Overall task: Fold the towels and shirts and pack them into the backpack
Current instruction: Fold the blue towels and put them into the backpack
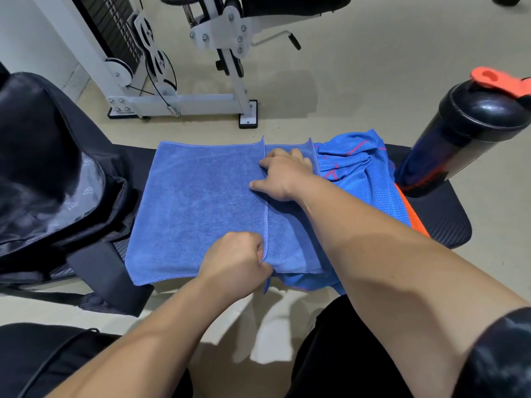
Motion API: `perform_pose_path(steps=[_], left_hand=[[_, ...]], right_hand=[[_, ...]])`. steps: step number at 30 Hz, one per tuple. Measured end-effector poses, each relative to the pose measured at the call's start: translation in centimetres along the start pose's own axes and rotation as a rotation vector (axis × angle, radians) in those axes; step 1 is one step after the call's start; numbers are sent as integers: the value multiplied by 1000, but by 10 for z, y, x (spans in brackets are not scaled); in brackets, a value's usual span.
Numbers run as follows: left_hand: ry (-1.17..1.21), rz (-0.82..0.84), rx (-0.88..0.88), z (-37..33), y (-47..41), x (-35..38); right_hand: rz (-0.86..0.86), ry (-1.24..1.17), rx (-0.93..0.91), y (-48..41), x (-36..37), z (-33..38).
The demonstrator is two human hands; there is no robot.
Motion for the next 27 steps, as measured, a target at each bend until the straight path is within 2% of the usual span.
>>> perform_pose_path(steps=[5, 10, 14, 19, 25, 27], left_hand=[[56, 6, -18, 5, 0, -10], [107, -53, -45, -3, 6, -35], [141, -132, 36, -32, 7, -61], [174, -50, 84, -70, -6, -46], [126, 90, 36, -80, -14, 15], [113, 97, 19, -79, -15, 20]], right_hand=[[-53, -41, -35, -1, -2, 1], [-124, -242, -82, -2, -16, 0], [-168, -400, -92, 0, -48, -12], [-214, -344, -30, 8, -65, -48], [-2, -96, 54, 18, -32, -77], [2, -82, 56, 19, -26, -77]])
Point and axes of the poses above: each hand's wrist, its own y-axis away from the middle knuckle, its own x-axis out of the palm, z = x × y, the point moved 1 cm from there along -y, towards the middle knuckle, and after that the axes turned 11 degrees about -z, right-handed, at the moved point
